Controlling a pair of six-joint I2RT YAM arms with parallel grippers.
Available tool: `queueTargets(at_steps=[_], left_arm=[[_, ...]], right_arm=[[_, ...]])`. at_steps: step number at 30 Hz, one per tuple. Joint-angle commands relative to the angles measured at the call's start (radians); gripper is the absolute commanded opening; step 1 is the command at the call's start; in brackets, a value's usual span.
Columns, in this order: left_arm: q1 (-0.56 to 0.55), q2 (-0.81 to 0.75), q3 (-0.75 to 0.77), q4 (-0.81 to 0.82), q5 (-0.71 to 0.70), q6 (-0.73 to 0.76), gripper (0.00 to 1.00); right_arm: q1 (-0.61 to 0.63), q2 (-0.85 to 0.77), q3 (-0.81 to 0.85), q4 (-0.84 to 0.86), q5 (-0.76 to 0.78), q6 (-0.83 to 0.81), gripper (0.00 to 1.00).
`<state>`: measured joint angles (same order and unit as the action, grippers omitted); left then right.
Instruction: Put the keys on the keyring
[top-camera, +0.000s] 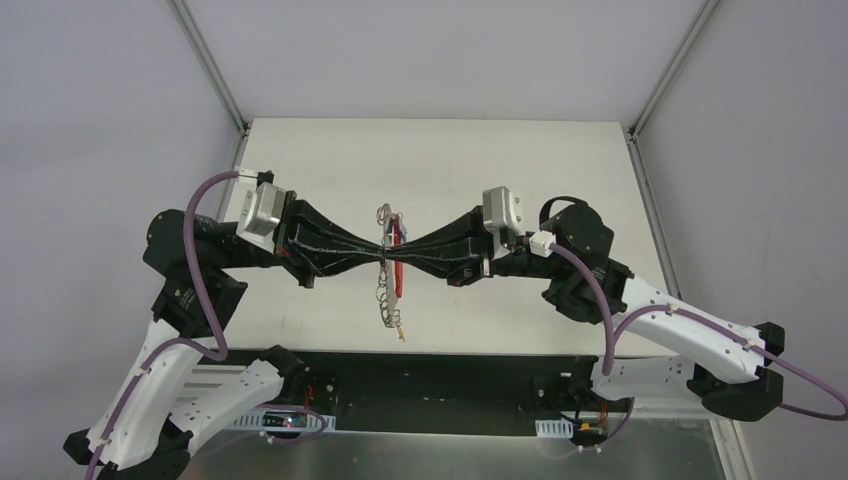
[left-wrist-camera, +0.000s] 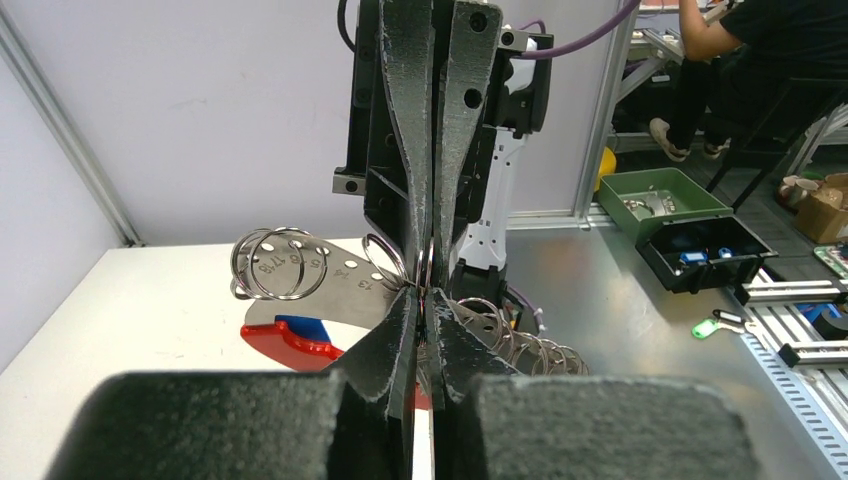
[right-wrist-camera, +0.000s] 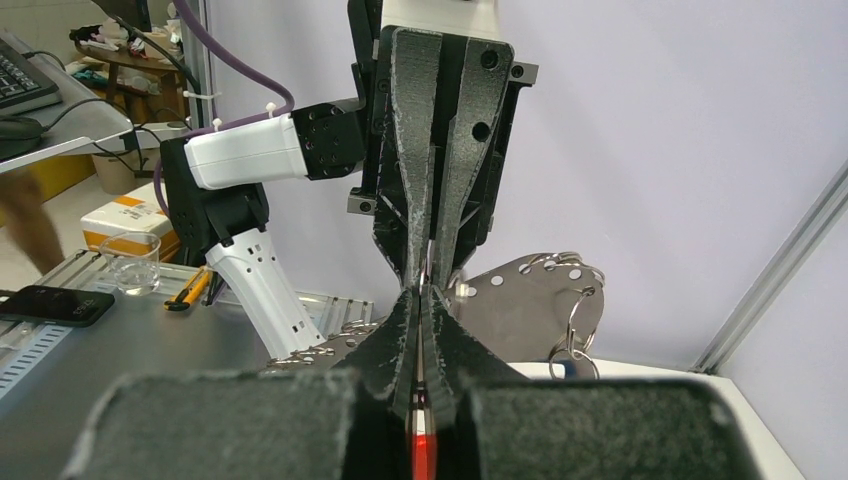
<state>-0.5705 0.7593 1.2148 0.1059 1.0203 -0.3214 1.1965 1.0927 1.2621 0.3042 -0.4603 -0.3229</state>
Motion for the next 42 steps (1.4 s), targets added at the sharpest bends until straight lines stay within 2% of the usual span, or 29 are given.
queueTargets(at_steps=[1,6,11,18,25,30,35,42], left_arm=[[-0.008,0.027,0.006,0.049,0.02,-0.021,0.0],[-0.008,0.029,0.007,0.043,-0.007,-0.017,0.0],[-0.007,0.043,0.042,-0.043,-0.03,0.007,0.0],[-0.008,0.073,0.101,-0.203,-0.051,0.033,0.0],[-0.008,0.09,0.146,-0.314,-0.003,0.042,0.0],[-0.008,0.117,0.16,-0.352,0.079,0.005,0.0],[-0.008,0.141,0.154,-0.413,0.104,-0.008,0.0],[-0.008,0.17,0.157,-0.611,0.004,0.123,0.0]], right_arm=[[0.012,-0.014,0.023,0.101,-0.018,0.016,0.0],[0.012,-0.027,0.009,0.086,0.0,0.017,0.0],[0.012,-0.059,0.013,-0.021,0.033,0.01,0.0],[0.011,-0.099,0.083,-0.373,0.112,-0.03,0.23],[0.011,-0.092,0.199,-0.701,0.169,-0.029,0.45],[0.012,-0.008,0.359,-0.945,0.185,-0.025,0.45],[0.012,0.024,0.432,-1.042,0.165,-0.021,0.45],[0.012,0.094,0.578,-1.197,0.123,-0.058,0.44]])
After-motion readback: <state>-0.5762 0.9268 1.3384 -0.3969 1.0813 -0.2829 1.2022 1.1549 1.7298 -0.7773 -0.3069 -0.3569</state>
